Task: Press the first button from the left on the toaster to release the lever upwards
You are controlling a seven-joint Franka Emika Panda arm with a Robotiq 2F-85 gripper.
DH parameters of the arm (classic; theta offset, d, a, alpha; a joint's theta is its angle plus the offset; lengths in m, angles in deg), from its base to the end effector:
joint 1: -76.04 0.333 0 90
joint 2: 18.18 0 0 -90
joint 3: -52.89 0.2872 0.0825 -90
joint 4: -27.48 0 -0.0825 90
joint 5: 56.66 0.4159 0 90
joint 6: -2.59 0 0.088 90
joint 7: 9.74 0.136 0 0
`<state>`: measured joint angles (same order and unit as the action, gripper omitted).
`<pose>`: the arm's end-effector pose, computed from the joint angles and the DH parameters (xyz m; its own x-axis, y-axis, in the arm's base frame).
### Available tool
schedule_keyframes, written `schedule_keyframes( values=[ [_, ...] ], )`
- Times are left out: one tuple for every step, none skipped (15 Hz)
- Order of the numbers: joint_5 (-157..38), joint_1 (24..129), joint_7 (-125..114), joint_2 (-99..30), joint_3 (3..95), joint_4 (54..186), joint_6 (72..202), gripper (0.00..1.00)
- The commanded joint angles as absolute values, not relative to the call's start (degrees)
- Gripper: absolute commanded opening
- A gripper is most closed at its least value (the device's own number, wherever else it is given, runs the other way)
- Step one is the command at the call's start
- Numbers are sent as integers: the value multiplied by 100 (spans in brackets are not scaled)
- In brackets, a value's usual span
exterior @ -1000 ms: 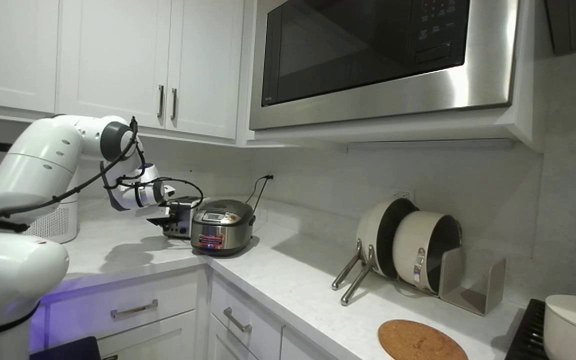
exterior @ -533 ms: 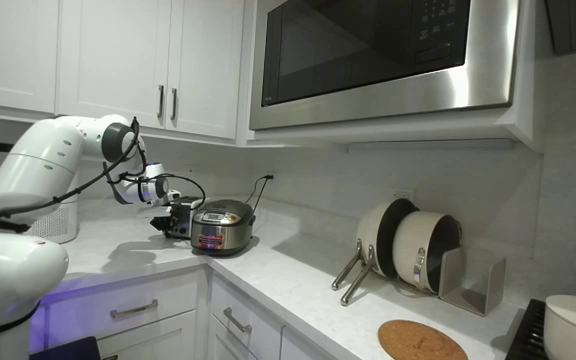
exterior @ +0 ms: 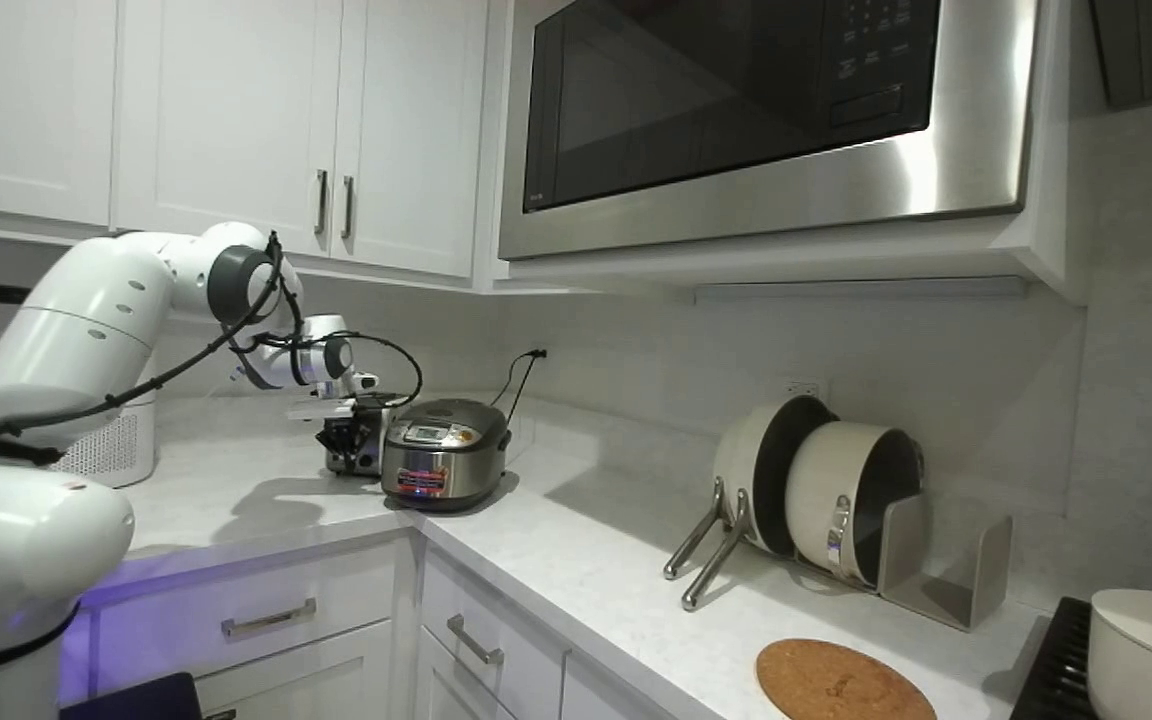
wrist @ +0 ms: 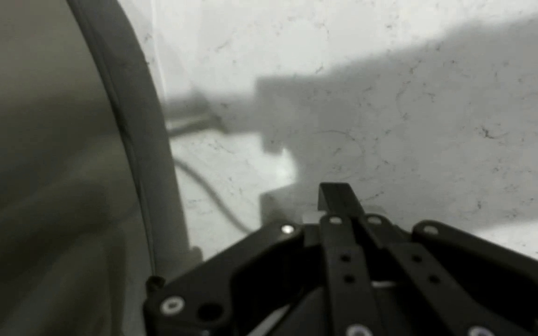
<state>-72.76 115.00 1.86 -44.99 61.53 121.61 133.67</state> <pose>0.4969 0.5127 0.2947 0.6923 0.6928 0.2017 0.6809 -0.7198 0.1351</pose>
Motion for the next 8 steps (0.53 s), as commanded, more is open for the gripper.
schedule_keyframes(
  values=[
    [-6966,11393,242,-4572,6368,11734,12505,0],
    [-6862,11368,220,-4568,6418,11671,12278,0],
    [-6760,11341,197,-4561,6465,11625,12052,0],
    [-6648,11313,180,-4541,6512,11615,11846,0],
    [-6532,11283,173,-4530,6557,11592,11650,0],
    [-6407,11232,157,-4487,6612,11627,11481,0],
    [-6298,11196,164,-4453,6649,11640,11324,0],
    [-6198,11154,184,-4401,6681,11679,11193,0]
  ],
)
